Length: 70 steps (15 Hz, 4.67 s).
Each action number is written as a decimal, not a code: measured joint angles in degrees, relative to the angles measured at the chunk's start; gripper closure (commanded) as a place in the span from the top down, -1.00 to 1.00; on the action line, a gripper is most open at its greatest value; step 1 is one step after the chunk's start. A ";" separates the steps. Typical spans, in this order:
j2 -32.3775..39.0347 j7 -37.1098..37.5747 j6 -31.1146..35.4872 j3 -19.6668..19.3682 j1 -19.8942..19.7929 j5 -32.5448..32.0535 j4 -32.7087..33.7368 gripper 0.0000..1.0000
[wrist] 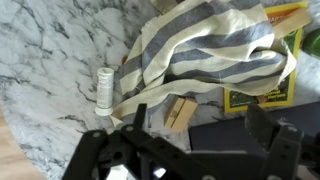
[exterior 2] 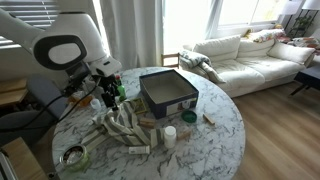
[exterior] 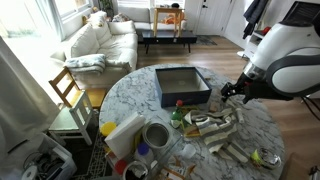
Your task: Put one wooden block on the striped towel and fold it once then put it inside the box.
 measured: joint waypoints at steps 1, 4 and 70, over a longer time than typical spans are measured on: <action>2.35 1.47 2.43 -0.21 -0.15 -1.10 0.17 1.00; 9.28 4.96 8.58 -1.83 -0.12 -4.79 1.49 1.00; 19.14 -15.51 3.71 -9.28 12.69 12.58 2.70 -0.62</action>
